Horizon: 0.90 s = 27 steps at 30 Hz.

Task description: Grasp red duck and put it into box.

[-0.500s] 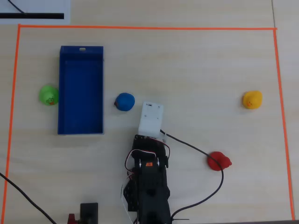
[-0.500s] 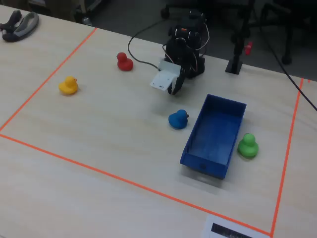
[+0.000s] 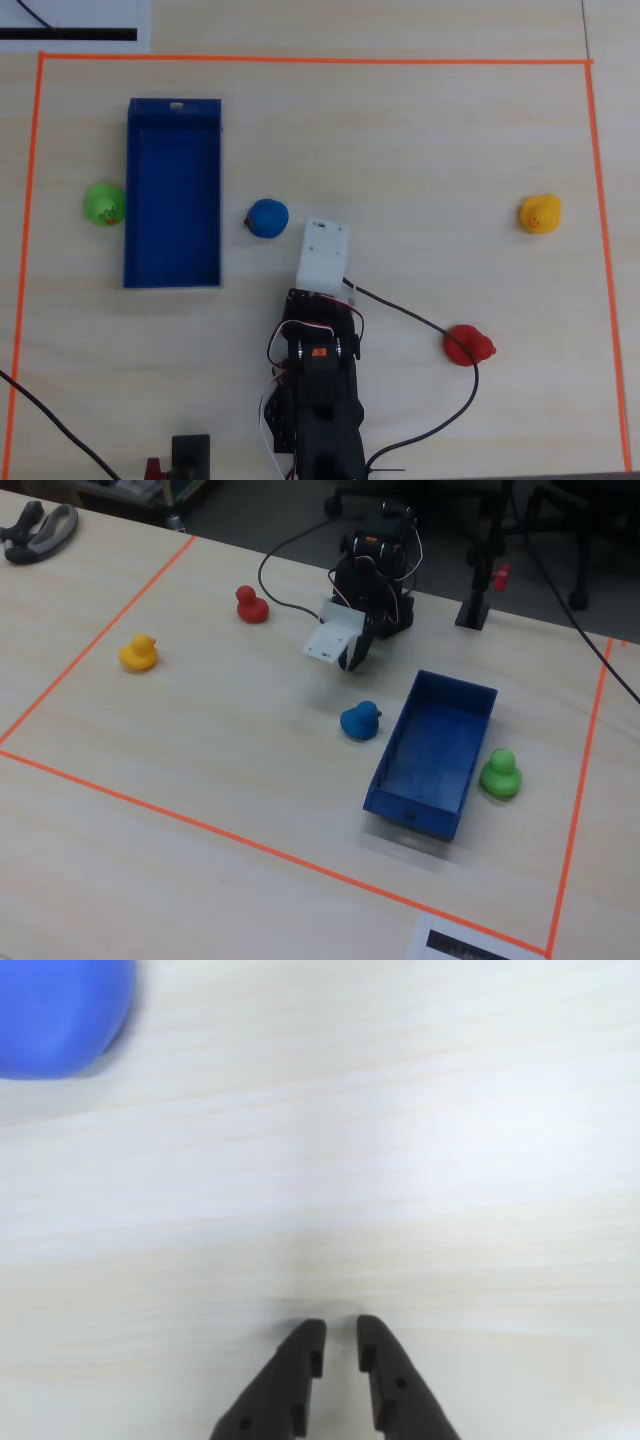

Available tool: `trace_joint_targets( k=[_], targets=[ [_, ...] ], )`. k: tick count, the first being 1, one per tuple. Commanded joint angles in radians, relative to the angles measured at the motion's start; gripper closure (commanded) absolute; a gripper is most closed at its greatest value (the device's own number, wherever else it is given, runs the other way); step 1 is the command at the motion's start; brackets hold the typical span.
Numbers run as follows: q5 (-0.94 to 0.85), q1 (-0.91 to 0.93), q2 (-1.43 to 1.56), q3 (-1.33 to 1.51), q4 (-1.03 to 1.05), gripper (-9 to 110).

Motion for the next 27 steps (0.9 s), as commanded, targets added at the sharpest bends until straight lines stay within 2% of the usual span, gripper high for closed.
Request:
trace_joint_targets(
  k=[1, 24, 27],
  targets=[
    [0.002, 0.008, -0.014, -0.003, 0.017, 101],
    [0.002, 0.011, -0.014, -0.003, 0.017, 101],
    [0.002, 0.011, -0.014, -0.003, 0.014, 92]
  ],
)
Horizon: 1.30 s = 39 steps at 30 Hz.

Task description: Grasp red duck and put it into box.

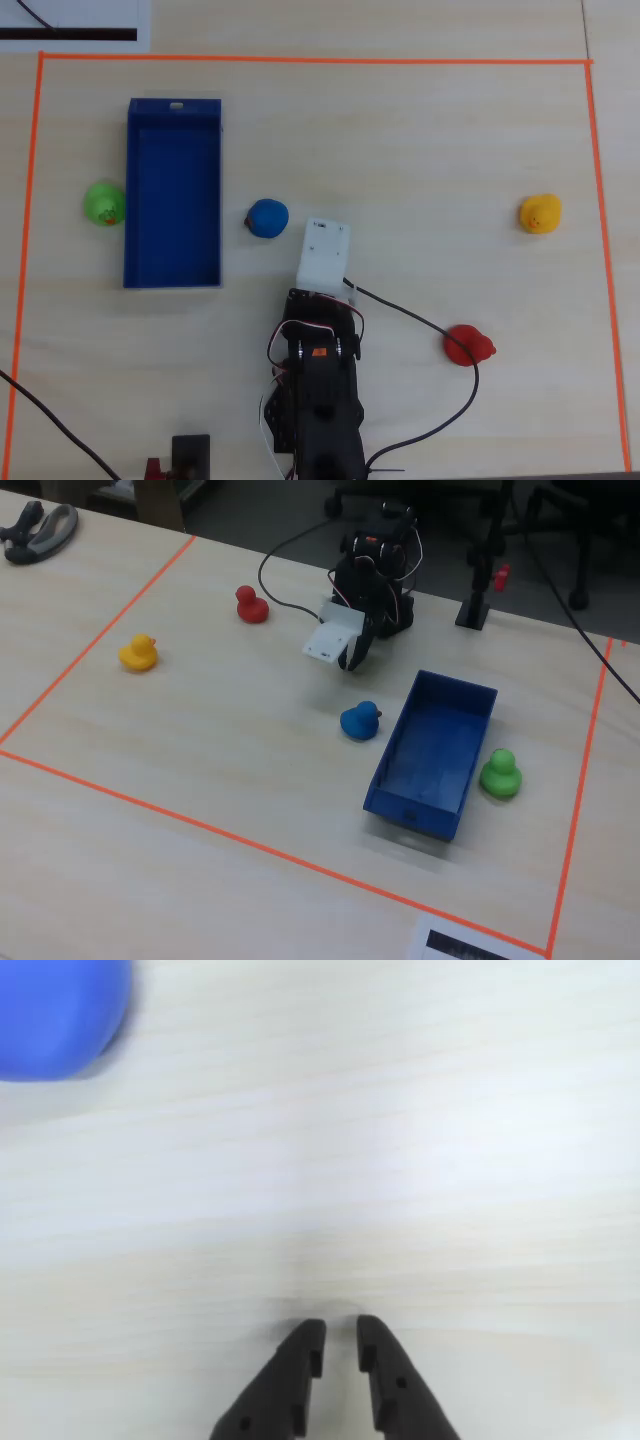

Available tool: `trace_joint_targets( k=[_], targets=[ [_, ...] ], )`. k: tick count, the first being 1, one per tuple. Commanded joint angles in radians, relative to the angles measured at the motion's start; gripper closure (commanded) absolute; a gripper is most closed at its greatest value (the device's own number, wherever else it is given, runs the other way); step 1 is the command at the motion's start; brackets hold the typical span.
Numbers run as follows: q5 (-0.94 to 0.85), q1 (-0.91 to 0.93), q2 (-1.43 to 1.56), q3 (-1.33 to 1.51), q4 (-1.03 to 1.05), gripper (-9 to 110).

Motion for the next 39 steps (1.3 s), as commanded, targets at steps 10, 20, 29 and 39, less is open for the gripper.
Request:
trace_joint_targets(
  k=[10, 20, 29, 39],
  targets=[
    [-0.04, 0.037, -0.014, -0.003, 0.017, 101],
    [-0.138, 0.446, -0.141, -0.35, -0.092, 95],
    [-0.129, 0.822, -0.598, -0.836, -0.247, 72],
    [-0.236, 1.141, -0.827, -0.802, -0.434, 64]
  ],
)
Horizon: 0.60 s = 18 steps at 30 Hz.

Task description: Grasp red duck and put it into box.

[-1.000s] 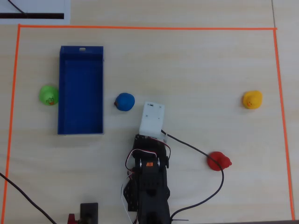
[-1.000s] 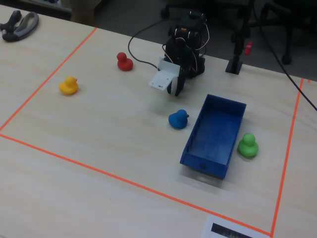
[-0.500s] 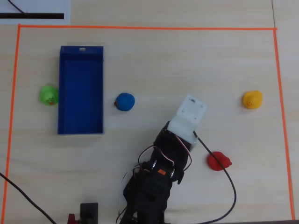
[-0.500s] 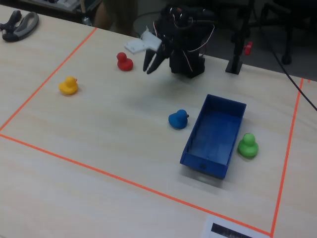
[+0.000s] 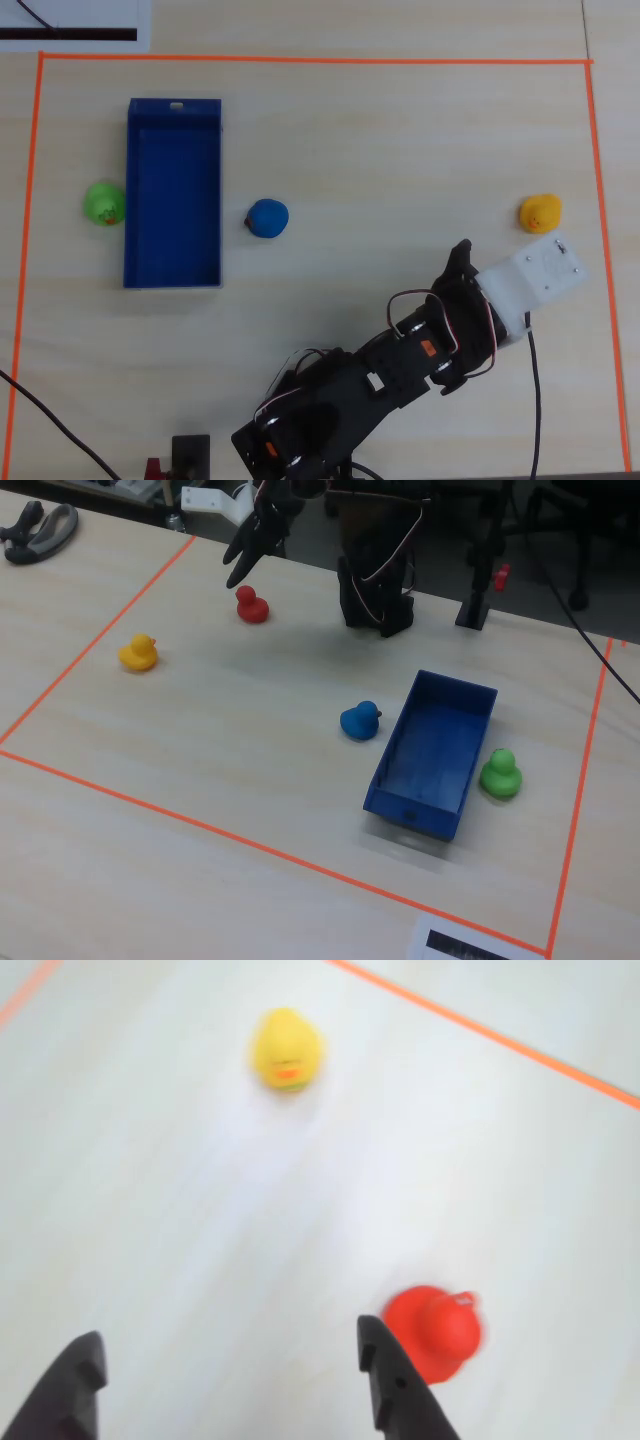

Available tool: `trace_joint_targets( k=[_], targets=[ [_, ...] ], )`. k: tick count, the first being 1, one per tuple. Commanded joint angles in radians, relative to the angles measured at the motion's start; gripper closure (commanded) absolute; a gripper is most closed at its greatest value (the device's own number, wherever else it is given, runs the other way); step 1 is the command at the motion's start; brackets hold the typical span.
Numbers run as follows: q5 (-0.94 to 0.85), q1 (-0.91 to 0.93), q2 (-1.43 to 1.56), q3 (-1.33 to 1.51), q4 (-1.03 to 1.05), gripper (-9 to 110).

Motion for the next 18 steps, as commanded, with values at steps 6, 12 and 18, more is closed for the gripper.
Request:
trace_joint_targets(
  k=[6, 12, 18],
  targets=[
    [-0.072, 0.193, -0.143, 0.129, -0.35, 64],
    [-0.109, 0.284, -0.319, 0.126, -0.541, 63],
    [-0.153, 0.351, -0.414, 0.112, -0.574, 62]
  ],
)
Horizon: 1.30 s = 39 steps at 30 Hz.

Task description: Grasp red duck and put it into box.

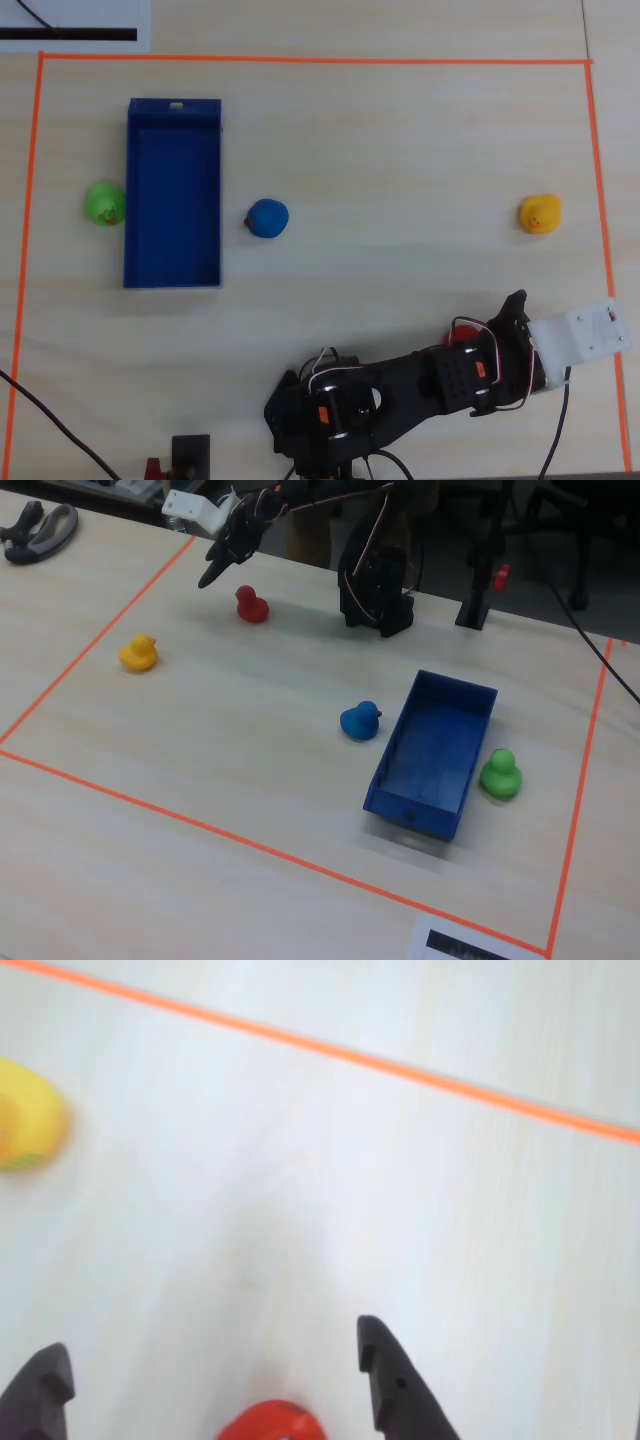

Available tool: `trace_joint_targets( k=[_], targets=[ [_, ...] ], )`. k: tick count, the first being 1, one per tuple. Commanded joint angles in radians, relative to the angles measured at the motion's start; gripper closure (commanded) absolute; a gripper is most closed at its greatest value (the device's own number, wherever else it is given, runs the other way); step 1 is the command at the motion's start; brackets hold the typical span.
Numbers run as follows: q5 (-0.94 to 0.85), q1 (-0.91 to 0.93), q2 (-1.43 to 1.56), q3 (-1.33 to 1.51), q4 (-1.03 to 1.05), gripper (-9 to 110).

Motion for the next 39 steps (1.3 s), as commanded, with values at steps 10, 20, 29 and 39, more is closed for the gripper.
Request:
trace_joint_targets(
  k=[10, 20, 29, 39],
  targets=[
    [-0.201, 0.109, -0.005, 0.1, -0.017, 63],
    [-0.314, 0.135, 0.023, 0.186, 0.084, 64],
    [-0.339, 0.11, 0.06, 0.268, 0.147, 64],
    [-0.304, 0.081, 0.067, 0.278, 0.221, 101]
  ],
)
